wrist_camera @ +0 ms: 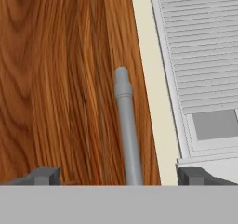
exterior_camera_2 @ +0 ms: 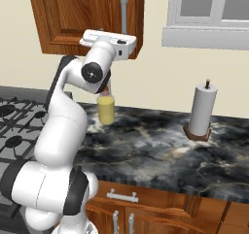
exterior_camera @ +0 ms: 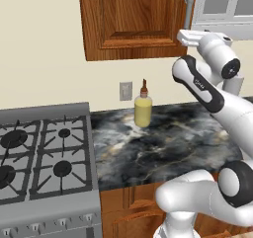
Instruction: Pick the soap dispenser and dish brush from the cabinet and place them on the counter.
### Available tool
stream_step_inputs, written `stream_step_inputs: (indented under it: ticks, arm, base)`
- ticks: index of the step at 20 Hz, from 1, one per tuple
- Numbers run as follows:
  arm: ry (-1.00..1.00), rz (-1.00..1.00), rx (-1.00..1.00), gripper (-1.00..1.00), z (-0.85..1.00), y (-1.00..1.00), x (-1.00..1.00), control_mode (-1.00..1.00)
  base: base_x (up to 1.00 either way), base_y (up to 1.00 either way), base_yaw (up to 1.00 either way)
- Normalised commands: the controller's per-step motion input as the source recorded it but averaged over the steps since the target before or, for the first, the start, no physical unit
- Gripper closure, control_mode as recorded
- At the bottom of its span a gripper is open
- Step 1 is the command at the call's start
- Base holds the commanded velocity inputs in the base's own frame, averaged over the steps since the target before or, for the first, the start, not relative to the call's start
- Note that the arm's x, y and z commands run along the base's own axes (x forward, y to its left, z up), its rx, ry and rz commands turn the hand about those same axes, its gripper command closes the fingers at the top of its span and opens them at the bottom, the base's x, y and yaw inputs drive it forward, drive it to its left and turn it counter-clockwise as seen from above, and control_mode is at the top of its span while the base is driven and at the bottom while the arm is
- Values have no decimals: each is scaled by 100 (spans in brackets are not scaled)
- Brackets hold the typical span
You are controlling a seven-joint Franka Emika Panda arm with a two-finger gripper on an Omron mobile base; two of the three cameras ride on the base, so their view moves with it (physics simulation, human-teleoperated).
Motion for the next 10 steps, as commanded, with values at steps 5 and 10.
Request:
stream_step_inputs:
  ticks: [5,10]
  arm:
    - [0,0,0,-100,0,-6,18,-100]
    - [0,0,0,-100,-1,0,19,-100]
  base:
    - [0,0,0]
    - [0,0,0]
